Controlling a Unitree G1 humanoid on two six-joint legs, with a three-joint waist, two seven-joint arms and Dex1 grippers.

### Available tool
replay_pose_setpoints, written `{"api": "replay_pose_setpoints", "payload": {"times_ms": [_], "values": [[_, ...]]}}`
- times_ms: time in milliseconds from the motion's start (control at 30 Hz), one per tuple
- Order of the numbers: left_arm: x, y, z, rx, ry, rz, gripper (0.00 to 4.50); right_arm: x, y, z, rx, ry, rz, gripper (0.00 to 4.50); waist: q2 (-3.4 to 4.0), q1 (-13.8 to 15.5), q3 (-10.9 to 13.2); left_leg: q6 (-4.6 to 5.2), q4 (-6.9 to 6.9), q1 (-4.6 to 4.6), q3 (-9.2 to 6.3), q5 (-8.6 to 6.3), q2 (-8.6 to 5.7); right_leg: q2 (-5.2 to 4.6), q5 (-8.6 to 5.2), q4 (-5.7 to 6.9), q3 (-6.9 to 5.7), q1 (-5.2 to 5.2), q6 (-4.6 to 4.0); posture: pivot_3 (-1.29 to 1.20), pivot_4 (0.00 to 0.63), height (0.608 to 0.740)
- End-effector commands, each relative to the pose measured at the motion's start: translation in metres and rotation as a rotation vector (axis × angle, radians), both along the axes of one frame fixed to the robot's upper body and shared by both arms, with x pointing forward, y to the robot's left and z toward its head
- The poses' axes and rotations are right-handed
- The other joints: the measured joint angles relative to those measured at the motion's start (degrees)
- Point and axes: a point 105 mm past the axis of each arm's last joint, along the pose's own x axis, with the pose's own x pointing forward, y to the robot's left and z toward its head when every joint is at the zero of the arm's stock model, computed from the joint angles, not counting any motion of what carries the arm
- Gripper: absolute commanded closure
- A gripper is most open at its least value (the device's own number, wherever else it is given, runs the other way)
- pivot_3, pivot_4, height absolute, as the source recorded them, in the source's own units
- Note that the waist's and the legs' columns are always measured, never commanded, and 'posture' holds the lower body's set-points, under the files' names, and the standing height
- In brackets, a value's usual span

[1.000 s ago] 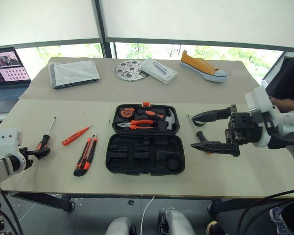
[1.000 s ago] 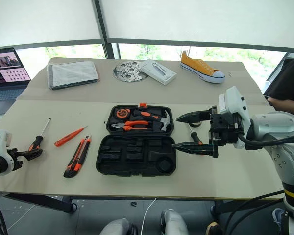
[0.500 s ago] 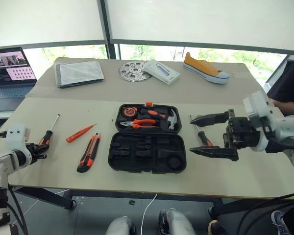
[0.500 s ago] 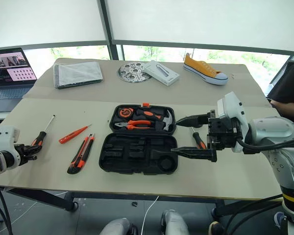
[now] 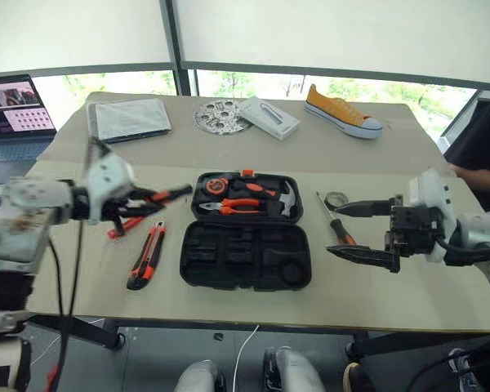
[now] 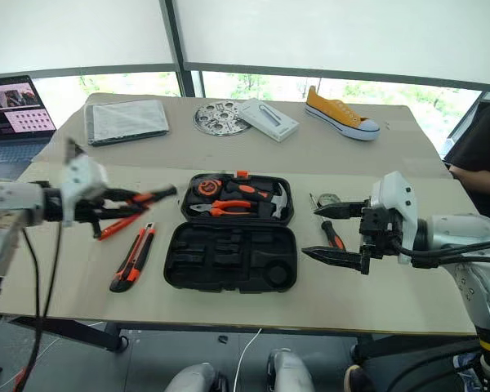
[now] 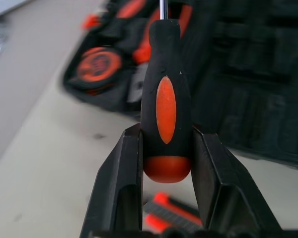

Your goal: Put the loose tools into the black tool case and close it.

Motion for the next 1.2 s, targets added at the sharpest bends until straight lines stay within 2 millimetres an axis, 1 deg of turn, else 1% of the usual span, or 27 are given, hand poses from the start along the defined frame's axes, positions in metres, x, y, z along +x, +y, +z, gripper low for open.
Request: {"api": "replay_pose_setpoints", "payload": {"times_ms": [33,133,200,333,433,500,600,667,833,1033,1167,1200], "values": [[0.016,-0.008,0.002,0.099,-0.088,-0.09,3.66,-0.002,-0.004,0.012,0.006,-0.077,-0.048,0.0,-0.01,0.05,0.01,0.0,0.08,-0.04,-0.02,0.01,0.04,0.11,-0.06,0.0,0.04,0.0,0.1,0.0,0.15,0.733],[0.03,-0.019,-0.002,0.146,-0.12,-0.15,3.66,-0.009,-0.005,0.012,0.01,-0.081,-0.066,0.0,-0.02,0.01,0.01,0.03,0.28,-0.15,-0.08,0.02,0.12,0.19,-0.13,0.02,0.07,0.01,0.23,0.0,0.15,0.733],[0.033,-0.029,-0.004,0.144,-0.114,-0.187,3.66,-0.012,-0.006,0.012,0.014,-0.085,-0.085,0.0,-0.02,0.03,0.01,0.07,0.3,-0.35,-0.08,0.01,0.13,0.17,-0.13,0.03,0.11,0.02,0.27,0.0,0.15,0.733],[0.03,-0.05,-0.007,0.098,-0.061,-0.264,3.66,-0.015,-0.007,0.009,0.011,-0.089,-0.118,0.0,-0.02,-0.02,0.01,0.31,0.54,-0.63,-0.17,-0.08,0.14,0.34,-0.13,0.01,0.03,0.01,0.35,0.0,0.15,0.733],[0.028,-0.059,-0.004,0.049,-0.013,-0.268,3.66,-0.018,-0.005,0.008,0.01,-0.089,-0.126,0.0,-0.02,-0.02,0.01,0.43,0.85,-0.68,-0.22,-0.15,0.18,0.38,-0.06,0.01,-0.08,-0.14,0.4,0.0,0.15,0.733],[0.027,-0.059,-0.006,0.048,0.012,-0.257,3.66,-0.019,-0.004,0.007,0.011,-0.091,-0.13,0.0,-0.02,-0.04,0.02,0.51,0.94,-0.77,-0.21,-0.18,0.15,0.38,0.0,0.0,-0.05,-0.21,0.45,0.0,0.15,0.733],[0.027,-0.055,-0.015,0.087,0.032,-0.242,3.66,-0.019,-0.001,0.009,0.02,-0.094,-0.131,0.0,-0.02,0.0,0.02,0.58,0.97,-0.76,-0.21,-0.22,0.12,0.35,0.0,-0.01,-0.01,-0.19,0.55,0.0,0.15,0.733],[0.029,-0.055,-0.019,0.088,0.033,-0.231,3.66,-0.019,0.001,0.009,0.023,-0.096,-0.129,0.0,-0.02,0.03,0.02,0.59,0.99,-0.76,-0.24,-0.23,0.13,0.35,-0.02,-0.01,-0.02,-0.18,0.6,0.0,0.15,0.733],[0.03,-0.059,-0.022,0.087,0.04,-0.237,3.66,-0.017,0.005,0.011,0.031,-0.1,-0.127,0.0,-0.02,0.04,0.02,0.65,0.99,-0.77,-0.27,-0.26,0.12,0.35,-0.02,-0.03,-0.03,-0.18,0.6,0.0,0.15,0.733],[0.031,-0.059,-0.027,0.106,0.044,-0.239,3.66,-0.013,0.007,0.013,0.04,-0.103,-0.128,0.0,-0.03,0.03,0.02,0.68,0.99,-0.78,-0.27,-0.27,0.11,0.36,0.05,-0.05,-0.03,-0.18,0.5,0.0,0.15,0.733],[0.031,-0.059,-0.027,0.107,0.048,-0.24,3.66,-0.011,0.008,0.013,0.045,-0.103,-0.13,0.0,-0.03,0.03,0.02,0.68,1.0,-0.78,-0.27,-0.27,0.1,0.34,0.05,-0.05,-0.03,-0.18,0.5,0.0,0.15,0.733],[0.031,-0.06,-0.024,0.094,0.053,-0.238,3.66,-0.012,0.009,0.012,0.046,-0.103,-0.13,0.0,-0.03,0.04,0.02,0.68,1.01,-0.78,-0.27,-0.27,0.1,0.34,0.05,-0.05,-0.03,-0.18,0.51,0.0,0.15,0.733]]}}
